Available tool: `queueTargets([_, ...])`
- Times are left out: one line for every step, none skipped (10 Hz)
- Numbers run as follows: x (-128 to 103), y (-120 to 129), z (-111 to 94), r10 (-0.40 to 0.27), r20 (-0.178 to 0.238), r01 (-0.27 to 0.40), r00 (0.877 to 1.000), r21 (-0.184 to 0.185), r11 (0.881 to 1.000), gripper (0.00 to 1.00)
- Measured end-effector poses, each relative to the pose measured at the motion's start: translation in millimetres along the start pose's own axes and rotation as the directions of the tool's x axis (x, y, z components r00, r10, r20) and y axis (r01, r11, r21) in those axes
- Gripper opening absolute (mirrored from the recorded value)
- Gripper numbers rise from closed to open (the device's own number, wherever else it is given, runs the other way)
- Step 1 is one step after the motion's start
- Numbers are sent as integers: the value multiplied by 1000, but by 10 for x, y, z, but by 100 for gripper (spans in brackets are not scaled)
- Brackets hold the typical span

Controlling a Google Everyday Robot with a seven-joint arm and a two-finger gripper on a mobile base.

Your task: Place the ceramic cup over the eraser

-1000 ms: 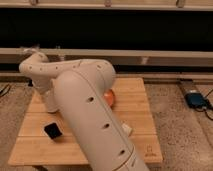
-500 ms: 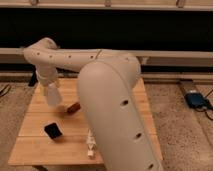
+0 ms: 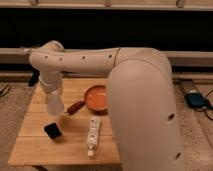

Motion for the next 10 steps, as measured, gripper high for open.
queueTargets([96,103,-63,-2,-2,2,1000,-12,1000,0])
queueTargets([170,159,-135,-2,-1,2,1000,-15,1000,0])
queueTargets([221,188,-198,1,3,-1,1000,-15,1000,0])
queueTargets([241,189,-246,4,8,-4,1000,-11,1000,0])
queueTargets([258,199,-307,5,14,-5,1000,-6,1000,0])
queueTargets([278,211,-351,4,17,-4,1000,-2,1000,0])
queueTargets([301,230,-352,3,15,-3,1000,-3,1000,0])
queueTargets([343,273,-338,2,7,-2,1000,-11,1000,0])
queueTargets([382,293,-308,4,-2,-4,1000,-20,1000,0])
queueTargets([430,320,-279,5,-12,-5,1000,-30,1000,0])
